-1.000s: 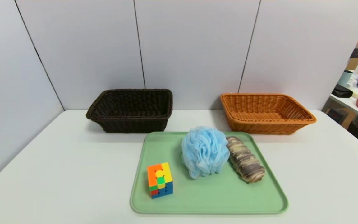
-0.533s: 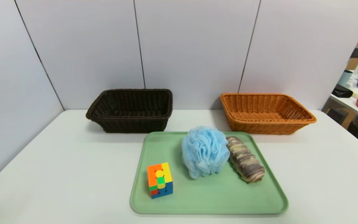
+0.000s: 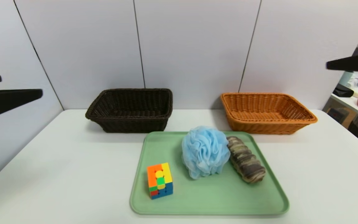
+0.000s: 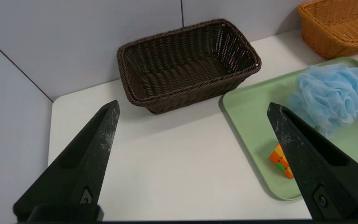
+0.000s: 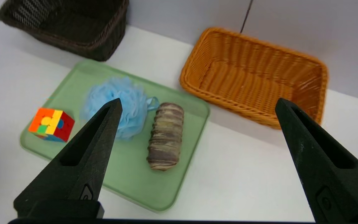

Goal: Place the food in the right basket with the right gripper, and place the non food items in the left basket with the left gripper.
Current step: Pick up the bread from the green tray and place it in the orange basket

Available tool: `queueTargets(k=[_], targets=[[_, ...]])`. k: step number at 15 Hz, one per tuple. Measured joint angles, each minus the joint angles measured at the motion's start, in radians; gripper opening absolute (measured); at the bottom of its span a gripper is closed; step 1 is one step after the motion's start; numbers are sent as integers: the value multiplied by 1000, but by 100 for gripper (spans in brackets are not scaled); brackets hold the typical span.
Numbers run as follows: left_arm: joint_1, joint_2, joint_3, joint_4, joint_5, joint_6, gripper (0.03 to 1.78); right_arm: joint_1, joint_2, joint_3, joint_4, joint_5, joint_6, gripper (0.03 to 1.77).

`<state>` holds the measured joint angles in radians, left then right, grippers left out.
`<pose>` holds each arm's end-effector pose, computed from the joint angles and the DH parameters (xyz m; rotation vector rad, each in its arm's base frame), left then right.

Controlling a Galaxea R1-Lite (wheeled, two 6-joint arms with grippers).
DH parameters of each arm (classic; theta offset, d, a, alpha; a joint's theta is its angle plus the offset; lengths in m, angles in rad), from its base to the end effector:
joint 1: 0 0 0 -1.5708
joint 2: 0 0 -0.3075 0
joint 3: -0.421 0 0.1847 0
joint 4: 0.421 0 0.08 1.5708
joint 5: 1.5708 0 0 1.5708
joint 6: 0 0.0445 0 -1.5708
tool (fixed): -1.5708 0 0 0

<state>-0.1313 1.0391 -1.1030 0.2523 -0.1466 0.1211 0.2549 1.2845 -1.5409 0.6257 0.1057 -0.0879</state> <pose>0.1274 -0.0234 0.3279 0.1185 0.1720 -0.2882 0.1662 0.0482 0.3659 -0.1136 0.3544 0.3726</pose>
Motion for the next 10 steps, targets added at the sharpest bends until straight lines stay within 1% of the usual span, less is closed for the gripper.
queueTargets(k=[2, 3, 5, 6, 8, 10], targets=[[-61, 68, 0, 3, 75, -40, 169, 66, 97, -9, 4, -61, 13, 170], [-86, 99, 2, 4, 114, -63, 169, 84, 141, -8, 5, -71, 29, 170], [-113, 151, 5, -2, 160, -79, 169, 119, 223, 23, 5, -80, 59, 170], [-132, 174, 5, -5, 173, -94, 169, 131, 256, 45, 5, -84, 64, 170], [-189, 220, 4, -7, 213, -137, 169, 143, 312, 86, 8, -115, 65, 170], [-246, 265, -13, -16, 250, -168, 169, 154, 353, 114, 8, -127, 63, 170]])
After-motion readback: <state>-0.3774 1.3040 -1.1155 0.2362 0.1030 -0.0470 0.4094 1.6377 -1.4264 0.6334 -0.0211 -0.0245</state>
